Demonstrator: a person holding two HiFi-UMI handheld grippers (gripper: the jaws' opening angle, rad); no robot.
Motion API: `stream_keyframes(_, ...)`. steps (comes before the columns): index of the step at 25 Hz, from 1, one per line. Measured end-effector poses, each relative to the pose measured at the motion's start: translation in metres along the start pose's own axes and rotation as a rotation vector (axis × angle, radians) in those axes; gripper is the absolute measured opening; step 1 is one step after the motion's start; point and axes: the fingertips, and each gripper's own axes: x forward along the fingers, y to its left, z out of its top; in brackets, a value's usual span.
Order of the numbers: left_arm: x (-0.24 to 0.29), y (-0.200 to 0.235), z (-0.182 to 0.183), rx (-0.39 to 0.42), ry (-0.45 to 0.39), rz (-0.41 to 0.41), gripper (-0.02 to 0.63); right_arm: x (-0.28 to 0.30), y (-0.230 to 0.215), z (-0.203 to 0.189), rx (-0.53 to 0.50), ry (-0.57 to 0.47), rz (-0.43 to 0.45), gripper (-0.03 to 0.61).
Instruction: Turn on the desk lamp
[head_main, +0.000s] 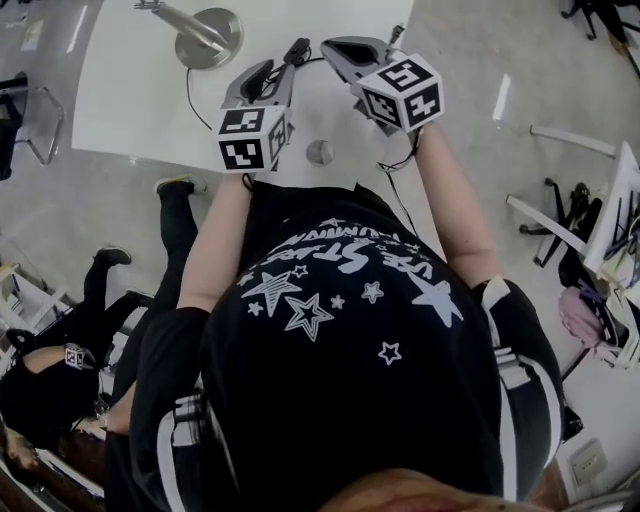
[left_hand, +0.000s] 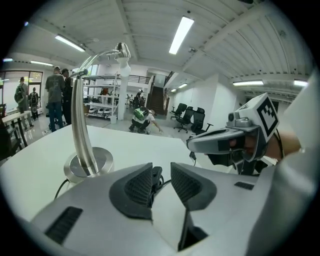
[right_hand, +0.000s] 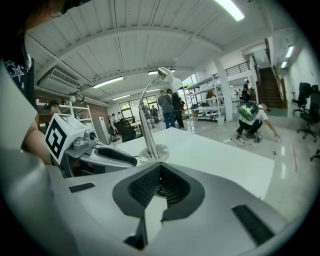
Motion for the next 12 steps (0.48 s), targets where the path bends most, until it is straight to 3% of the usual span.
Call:
stream_keyframes(5, -0.016, -0.008, -0.006, -0.008, -0.007, 0.063, 0.079, -0.015, -0.003, -0.001, 0.001, -0.012, 0.018, 0.005)
stream_keyframes(12, -0.01, -0.011, 0.002, 0.002, -0.018, 0.06, 0.019, -0.032, -0.01, -0.006, 0.059, -0.05, -0.025, 0.005)
